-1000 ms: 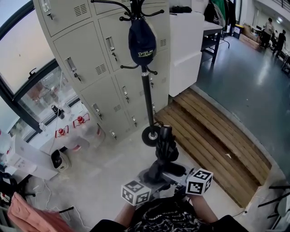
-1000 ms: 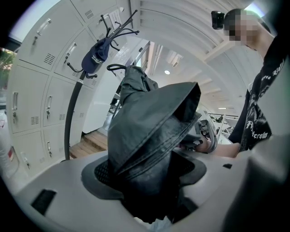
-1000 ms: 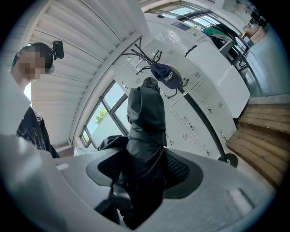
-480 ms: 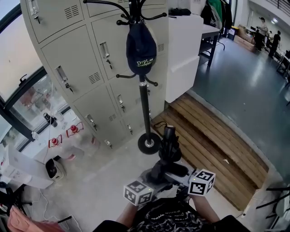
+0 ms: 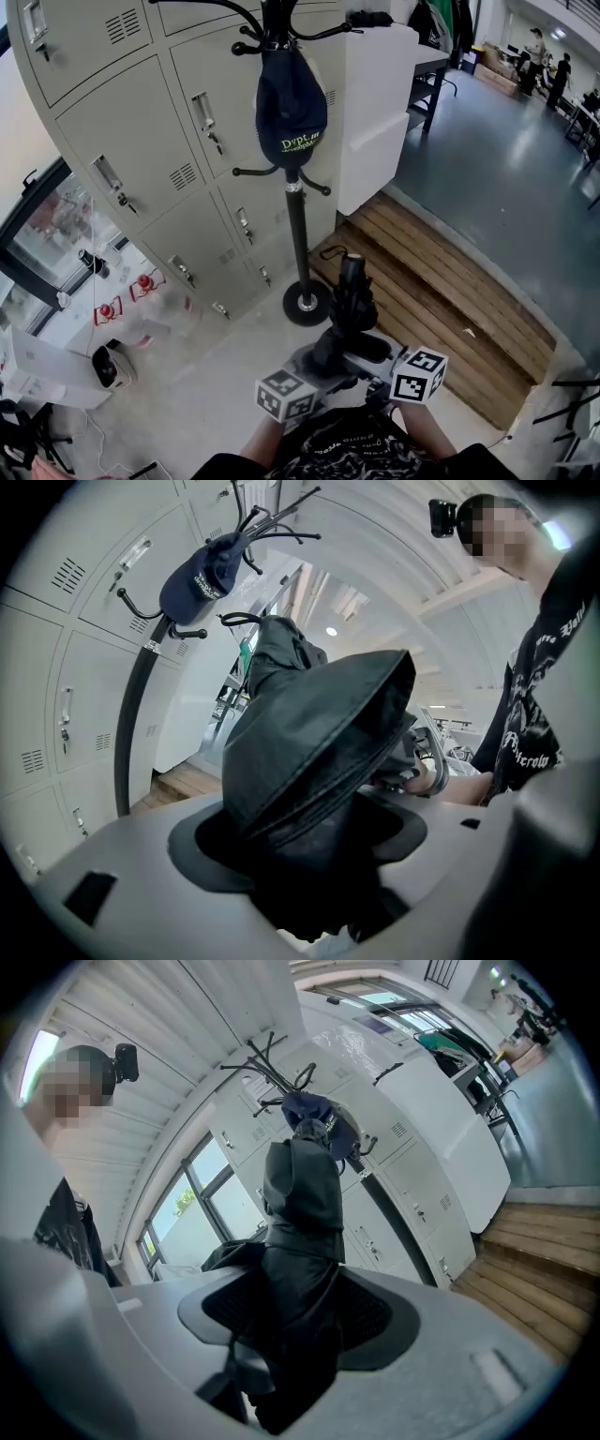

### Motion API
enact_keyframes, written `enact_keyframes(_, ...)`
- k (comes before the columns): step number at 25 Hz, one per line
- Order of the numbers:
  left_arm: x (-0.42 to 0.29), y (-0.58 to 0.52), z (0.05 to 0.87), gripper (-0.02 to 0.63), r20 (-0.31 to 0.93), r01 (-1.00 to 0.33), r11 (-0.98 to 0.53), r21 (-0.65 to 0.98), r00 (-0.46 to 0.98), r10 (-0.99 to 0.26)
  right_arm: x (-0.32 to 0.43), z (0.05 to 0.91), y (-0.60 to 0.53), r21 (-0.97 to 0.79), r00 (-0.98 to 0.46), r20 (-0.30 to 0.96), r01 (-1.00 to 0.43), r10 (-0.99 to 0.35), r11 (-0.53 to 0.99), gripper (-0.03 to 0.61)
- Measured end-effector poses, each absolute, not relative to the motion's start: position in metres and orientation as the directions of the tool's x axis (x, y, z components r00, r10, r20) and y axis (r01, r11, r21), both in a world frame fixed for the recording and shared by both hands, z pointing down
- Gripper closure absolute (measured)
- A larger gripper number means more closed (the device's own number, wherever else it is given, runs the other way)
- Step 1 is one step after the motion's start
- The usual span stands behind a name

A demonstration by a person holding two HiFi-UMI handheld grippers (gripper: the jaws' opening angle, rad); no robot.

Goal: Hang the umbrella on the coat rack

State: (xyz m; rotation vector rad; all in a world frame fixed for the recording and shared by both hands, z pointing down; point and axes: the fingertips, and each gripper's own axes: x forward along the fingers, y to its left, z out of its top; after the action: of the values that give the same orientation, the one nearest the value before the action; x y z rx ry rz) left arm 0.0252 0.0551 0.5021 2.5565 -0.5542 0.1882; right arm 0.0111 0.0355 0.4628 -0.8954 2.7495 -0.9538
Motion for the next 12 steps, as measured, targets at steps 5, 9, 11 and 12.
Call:
enact_keyframes(5, 0.019, 0.022, 0.495, 0.29, 0.218, -0.39, -0.805, 0.447, 0.92, -0.325, 0.006, 0.456, 0.003, -0.574, -0.797, 0.089, -0.531, -0.598, 0.623, 0.322)
enact_keyframes(9, 0.013, -0.001, 0.493, 0.29, 0.222, -0.367, -0.824, 0.431, 0.929, -0.297, 0.001, 0.453, -0.021, -0.57, -0.777, 0.075, -0.548, -0.625, 0.612, 0.322)
enact_keyframes(11, 0.01, -0.01, 0.494, 0.29, 0.226, -0.36, -0.829, 0.428, 0.931, -0.287, -0.002, 0.453, -0.03, -0.571, -0.771, 0.07, -0.551, -0.633, 0.609, 0.322)
enact_keyframes(12, 0.008, -0.015, 0.493, 0.29, 0.228, -0.356, -0.832, 0.425, 0.932, -0.282, -0.003, 0.452, -0.034, -0.571, -0.768, 0.066, -0.552, -0.637, 0.608, 0.322)
